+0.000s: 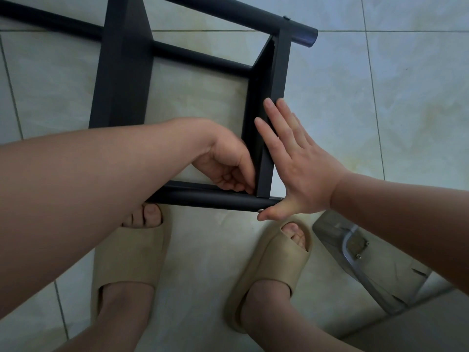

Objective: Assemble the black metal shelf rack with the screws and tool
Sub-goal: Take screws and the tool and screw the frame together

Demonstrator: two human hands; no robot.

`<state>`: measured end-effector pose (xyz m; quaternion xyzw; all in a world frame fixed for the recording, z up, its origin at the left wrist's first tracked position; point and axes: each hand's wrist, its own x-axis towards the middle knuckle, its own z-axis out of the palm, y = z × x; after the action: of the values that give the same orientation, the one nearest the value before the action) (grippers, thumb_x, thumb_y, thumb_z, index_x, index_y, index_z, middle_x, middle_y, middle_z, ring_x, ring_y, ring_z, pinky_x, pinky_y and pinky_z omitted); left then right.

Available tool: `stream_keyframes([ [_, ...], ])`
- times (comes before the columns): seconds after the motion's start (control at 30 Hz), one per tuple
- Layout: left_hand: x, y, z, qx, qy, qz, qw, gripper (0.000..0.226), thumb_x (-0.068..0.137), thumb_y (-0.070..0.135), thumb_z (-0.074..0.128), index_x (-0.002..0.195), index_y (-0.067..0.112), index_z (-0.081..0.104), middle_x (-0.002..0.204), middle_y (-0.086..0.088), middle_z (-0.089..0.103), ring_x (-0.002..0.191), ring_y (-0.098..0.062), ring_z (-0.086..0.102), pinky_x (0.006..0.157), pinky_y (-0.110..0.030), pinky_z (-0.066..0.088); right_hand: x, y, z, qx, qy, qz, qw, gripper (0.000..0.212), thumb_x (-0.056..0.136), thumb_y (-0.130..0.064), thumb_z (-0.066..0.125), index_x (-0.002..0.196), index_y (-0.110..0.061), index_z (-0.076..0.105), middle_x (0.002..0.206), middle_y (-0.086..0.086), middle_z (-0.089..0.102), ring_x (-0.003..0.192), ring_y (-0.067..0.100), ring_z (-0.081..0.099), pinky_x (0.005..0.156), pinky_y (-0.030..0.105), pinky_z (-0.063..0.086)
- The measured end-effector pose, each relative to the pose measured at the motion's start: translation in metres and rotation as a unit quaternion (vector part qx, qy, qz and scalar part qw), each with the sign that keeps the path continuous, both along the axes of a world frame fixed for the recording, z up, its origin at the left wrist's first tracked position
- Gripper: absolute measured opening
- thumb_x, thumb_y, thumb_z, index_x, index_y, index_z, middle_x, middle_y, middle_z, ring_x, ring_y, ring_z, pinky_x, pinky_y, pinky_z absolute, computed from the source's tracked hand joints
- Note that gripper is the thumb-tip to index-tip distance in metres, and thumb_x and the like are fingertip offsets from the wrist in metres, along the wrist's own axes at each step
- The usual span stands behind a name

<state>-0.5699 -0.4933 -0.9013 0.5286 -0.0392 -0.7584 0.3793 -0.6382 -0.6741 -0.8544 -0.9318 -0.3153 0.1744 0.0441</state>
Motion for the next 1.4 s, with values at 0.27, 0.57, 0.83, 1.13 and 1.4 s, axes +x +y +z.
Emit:
stream_keyframes([
  [0.27,-0.002,-0.0014,-0.0013,0.018,-0.034,-0.015,0.999,0.006,0.093,0.013,0.063,0.091,0.015,0.069,0.075,0.003,0.067,0.061,-0.007,0.055,0.061,-0.019,0.044,-0.0002,-0.0002,0.0003,-0.002,0.005,-0.003,1.0,0.143,0.066,-0.099,0.043,0.16,0.0,0.001,0.166,0.027,-0.007,0.154,0.042,-0.013,0.125,0.06,0.008],
  [0.57,-0.0001,0.0021,0.0014,-0.001,-0.014,-0.018,1.0,0.011,0.09,0.013,0.063,0.088,0.017,0.073,0.081,0.003,0.069,0.069,-0.01,0.057,0.072,-0.025,0.047,0.0001,-0.0001,-0.0009,-0.006,-0.001,-0.002,1.0,0.142,0.066,-0.099,0.043,0.16,0.0,0.002,0.166,0.027,-0.007,0.154,0.043,-0.013,0.126,0.058,0.007],
  [0.83,-0.001,-0.0004,-0.0003,0.008,-0.026,-0.004,1.0,0.01,0.091,0.004,0.063,0.089,0.012,0.069,0.072,0.001,0.068,0.064,-0.009,0.055,0.068,-0.022,0.047,0.0,-0.0004,-0.0005,-0.001,-0.002,0.0,1.0,0.141,0.067,-0.098,0.043,0.159,0.001,0.005,0.166,0.028,-0.005,0.154,0.043,-0.011,0.125,0.06,0.009],
  [1.13,-0.0044,0.002,-0.0022,-0.002,-0.026,0.0,1.0,0.011,0.092,0.012,0.064,0.083,0.017,0.069,0.071,0.003,0.065,0.062,-0.009,0.055,0.065,-0.022,0.046,-0.0002,-0.0005,-0.0008,-0.004,-0.003,0.002,1.0,0.141,0.067,-0.098,0.044,0.16,0.0,0.004,0.166,0.027,-0.006,0.154,0.043,-0.012,0.125,0.06,0.009],
  [1.4,-0.002,0.0035,0.0001,-0.004,-0.001,0.001,1.0,0.011,0.092,0.006,0.06,0.094,0.011,0.069,0.078,0.0,0.068,0.069,-0.01,0.056,0.072,-0.023,0.046,-0.0001,-0.0006,-0.0003,-0.009,-0.003,0.001,1.0,0.142,0.067,-0.098,0.044,0.16,0.001,0.005,0.166,0.028,-0.005,0.154,0.044,-0.011,0.126,0.058,0.008],
])
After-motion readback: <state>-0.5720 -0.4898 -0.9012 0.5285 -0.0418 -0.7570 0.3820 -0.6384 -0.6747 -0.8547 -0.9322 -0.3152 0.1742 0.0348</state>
